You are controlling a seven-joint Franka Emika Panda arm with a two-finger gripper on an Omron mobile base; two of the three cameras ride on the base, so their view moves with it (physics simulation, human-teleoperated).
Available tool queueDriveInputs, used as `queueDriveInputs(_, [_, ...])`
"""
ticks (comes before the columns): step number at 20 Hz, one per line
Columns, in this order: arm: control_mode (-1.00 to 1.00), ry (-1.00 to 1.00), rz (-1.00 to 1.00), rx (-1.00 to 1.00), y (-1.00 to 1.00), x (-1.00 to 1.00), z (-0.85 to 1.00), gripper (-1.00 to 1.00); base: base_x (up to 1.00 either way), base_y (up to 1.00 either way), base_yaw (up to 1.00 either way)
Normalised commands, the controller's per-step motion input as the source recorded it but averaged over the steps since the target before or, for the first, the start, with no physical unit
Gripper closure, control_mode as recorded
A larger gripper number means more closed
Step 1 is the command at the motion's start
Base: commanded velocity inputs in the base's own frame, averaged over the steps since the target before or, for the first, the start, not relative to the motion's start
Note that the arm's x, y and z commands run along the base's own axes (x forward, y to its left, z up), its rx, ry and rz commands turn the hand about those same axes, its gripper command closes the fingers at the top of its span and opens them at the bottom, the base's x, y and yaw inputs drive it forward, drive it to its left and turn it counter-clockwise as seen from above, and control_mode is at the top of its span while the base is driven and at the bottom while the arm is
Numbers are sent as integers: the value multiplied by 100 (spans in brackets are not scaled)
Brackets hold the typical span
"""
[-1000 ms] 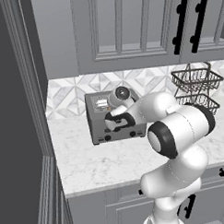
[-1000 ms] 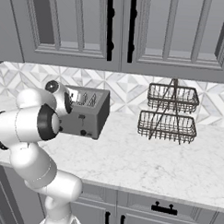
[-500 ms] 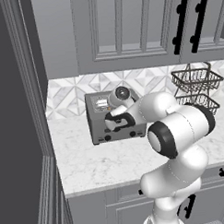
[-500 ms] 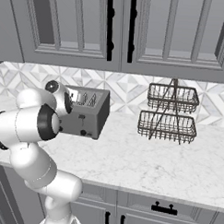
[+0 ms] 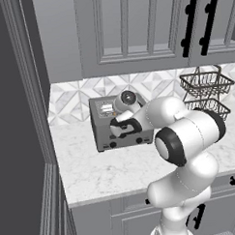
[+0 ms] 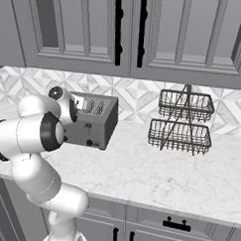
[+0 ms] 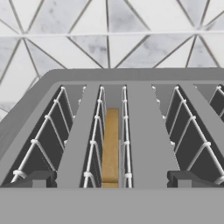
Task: Start the toaster. Once the lever pops up, take the bread to the plate on the dining counter.
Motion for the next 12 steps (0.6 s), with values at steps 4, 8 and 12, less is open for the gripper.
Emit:
queueDriveInputs(4, [-100, 0, 0, 0, 0, 0, 0, -100, 0, 0, 0])
queueDriveInputs(8, [-100, 0, 0, 0, 0, 0, 0, -100, 0, 0, 0])
queueDriveInputs(12, [-100, 0, 0, 0, 0, 0, 0, -100, 0, 0, 0])
